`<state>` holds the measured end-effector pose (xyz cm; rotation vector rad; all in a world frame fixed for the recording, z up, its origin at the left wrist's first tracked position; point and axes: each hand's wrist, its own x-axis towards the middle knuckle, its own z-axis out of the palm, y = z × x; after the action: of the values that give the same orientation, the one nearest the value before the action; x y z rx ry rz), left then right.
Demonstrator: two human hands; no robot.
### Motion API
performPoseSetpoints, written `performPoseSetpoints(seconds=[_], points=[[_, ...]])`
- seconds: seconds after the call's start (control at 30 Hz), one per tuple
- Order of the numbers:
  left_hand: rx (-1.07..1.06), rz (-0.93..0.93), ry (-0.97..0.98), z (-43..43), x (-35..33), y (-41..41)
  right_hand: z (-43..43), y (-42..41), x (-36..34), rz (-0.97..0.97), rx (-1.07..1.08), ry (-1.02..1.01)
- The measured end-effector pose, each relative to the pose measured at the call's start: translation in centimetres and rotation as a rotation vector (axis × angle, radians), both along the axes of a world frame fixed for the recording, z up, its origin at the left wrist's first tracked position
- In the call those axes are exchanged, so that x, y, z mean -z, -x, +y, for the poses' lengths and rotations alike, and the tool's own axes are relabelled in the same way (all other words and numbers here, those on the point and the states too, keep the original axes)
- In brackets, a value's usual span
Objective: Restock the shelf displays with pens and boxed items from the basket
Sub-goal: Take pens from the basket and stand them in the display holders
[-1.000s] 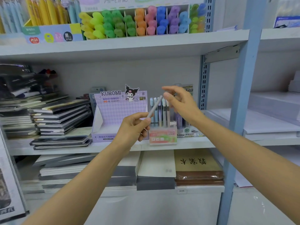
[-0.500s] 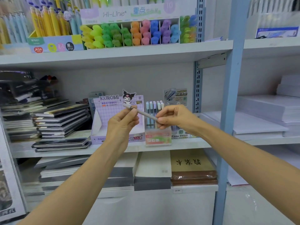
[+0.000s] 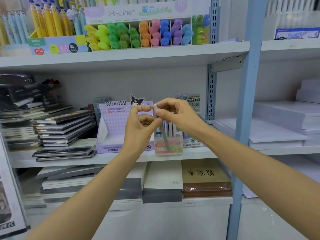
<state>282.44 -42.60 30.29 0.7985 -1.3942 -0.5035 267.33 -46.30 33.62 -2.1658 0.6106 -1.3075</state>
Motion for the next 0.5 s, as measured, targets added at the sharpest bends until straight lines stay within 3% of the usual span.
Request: performPoseSetpoints(seconds=[0.1,0.27,0.37,0.5], points=[[-0.056,-0.086,0.015,-0.3,0.5,0.1,-0.4,0.6,-0.3,-0.103,0.004,-0.039],[-0.262,-0.769,0.04,-0.8,3.2,-0.8,-2.0,2.5,-0.8,-0.331,0.183,0.074],[-0.315,-1.032,0.062,-1.1,4.9,-1.5,-3.2,2.7,0.6,-0.303,0.26,0.074],[-0.376,-1.125,0.131,-1.6,5.9,-2.1,-4.3,1.6,2.8,-0.196,0.295,0.078]])
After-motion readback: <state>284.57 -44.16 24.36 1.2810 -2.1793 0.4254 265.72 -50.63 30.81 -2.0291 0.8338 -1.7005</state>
